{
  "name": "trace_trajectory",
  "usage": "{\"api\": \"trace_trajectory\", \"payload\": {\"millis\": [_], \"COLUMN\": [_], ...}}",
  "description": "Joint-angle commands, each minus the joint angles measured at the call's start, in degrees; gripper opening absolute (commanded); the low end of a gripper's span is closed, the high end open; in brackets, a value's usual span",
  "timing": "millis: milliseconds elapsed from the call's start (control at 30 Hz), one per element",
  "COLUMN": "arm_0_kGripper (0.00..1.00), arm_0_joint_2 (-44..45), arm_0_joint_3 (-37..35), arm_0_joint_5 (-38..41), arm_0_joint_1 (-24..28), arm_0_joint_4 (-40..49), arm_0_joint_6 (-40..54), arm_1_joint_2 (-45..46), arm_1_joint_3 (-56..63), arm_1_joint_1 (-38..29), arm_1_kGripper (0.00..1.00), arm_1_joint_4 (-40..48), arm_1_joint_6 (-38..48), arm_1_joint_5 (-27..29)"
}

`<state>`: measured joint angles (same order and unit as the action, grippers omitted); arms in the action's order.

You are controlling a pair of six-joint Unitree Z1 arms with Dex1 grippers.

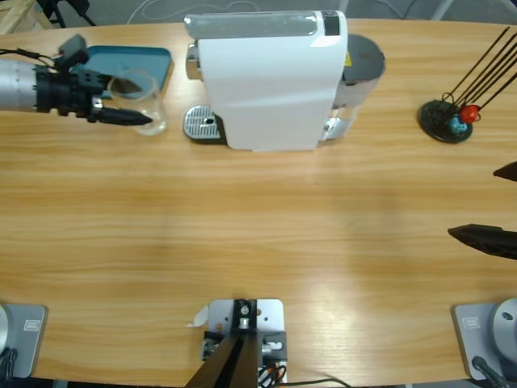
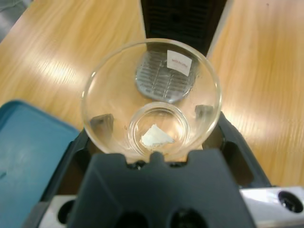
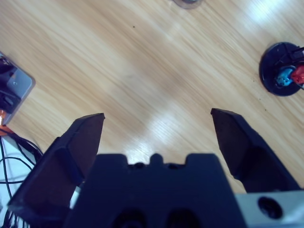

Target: Pour coffee

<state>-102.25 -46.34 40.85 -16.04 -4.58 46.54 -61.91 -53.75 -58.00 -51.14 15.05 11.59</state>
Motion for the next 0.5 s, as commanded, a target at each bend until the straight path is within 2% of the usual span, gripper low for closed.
{"api": "trace_trajectory", "payload": {"millis": [33, 133, 367, 500], "arm_0_kGripper": [0.000, 0.000, 0.000, 0.000], "arm_0_joint_2": [-6.6, -7.5, -9.4, -10.4], "arm_0_joint_3": [-1.8, -3.0, -5.4, -6.5], "arm_0_joint_5": [-0.1, -0.1, -1.7, -4.2], "arm_0_joint_1": [-2.2, -3.1, -9.1, -9.9], "arm_0_joint_4": [-2.1, -3.0, -4.1, -4.1], "arm_0_joint_6": [1.1, 0.9, -1.6, -2.7], "arm_1_joint_2": [1.4, 1.2, 1.0, 0.9], "arm_1_joint_3": [0.5, 0.7, 0.8, 0.8], "arm_1_joint_1": [-0.4, -0.4, -0.4, -0.4], "arm_1_kGripper": [1.000, 1.000, 1.000, 1.000], "arm_1_joint_4": [-1.2, -1.2, -1.0, -0.7], "arm_1_joint_6": [-0.1, 0.0, 0.2, 0.2], "arm_1_joint_5": [0.9, 0.9, 1.0, 1.0]}}
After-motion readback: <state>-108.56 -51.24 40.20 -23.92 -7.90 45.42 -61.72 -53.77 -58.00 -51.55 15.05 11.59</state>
